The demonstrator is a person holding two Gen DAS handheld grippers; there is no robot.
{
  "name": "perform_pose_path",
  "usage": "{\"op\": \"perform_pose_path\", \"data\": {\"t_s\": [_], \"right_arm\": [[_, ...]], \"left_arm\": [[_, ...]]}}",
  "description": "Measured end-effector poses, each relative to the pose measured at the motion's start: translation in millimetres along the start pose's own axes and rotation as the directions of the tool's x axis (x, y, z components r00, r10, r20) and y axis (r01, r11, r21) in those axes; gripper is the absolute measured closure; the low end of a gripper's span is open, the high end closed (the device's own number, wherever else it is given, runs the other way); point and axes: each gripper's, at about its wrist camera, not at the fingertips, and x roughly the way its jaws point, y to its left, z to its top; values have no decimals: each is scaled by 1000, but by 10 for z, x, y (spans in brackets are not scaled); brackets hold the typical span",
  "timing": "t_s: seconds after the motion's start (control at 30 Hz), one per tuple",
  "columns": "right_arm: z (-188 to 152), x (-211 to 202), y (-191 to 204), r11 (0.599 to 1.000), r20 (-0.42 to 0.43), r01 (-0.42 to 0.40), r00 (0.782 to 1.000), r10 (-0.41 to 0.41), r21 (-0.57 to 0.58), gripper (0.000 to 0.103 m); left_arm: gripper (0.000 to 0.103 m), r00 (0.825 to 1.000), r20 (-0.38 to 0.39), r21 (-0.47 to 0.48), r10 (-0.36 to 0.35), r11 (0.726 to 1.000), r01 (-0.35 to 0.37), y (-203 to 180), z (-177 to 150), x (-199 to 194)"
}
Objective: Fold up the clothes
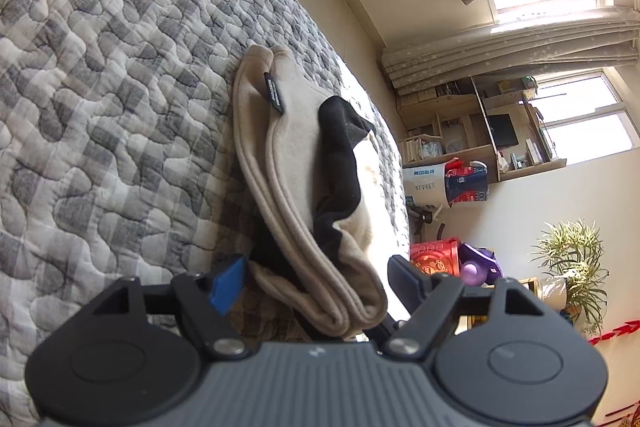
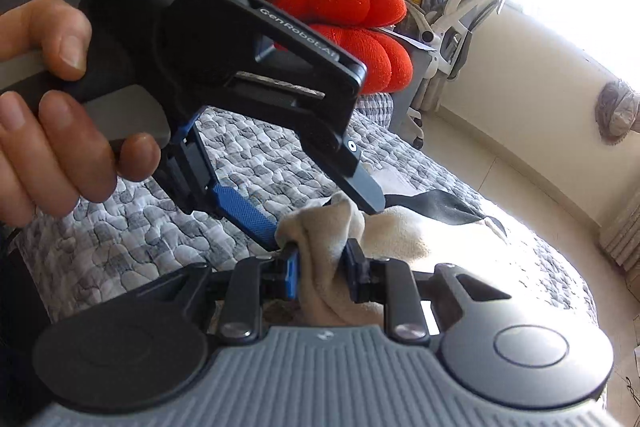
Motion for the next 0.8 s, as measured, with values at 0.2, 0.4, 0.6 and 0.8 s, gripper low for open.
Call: {"op": "perform_pose_path", "data": {"t_s": [0.2,0.4,0.6,0.8], "right_arm": [[2,62,22,999,-2,14,1000,-14,-38,79],[-18,82,87,995,-3,34,999,-34,-92,79],[-32,94,109,992,1,53,999,-53,-114,79],[-26,119,102,991,2,60,998,-60,-121,79]], "left_arm": [[23,999,42,1,1,1000,-1,-17,3,35],[25,999,25,57,23,998,-24,-74,-41,144],[34,999,36,69,29,997,-31,-59,-24,157],[49,997,62,78,51,995,-56,-50,-16,145]]}}
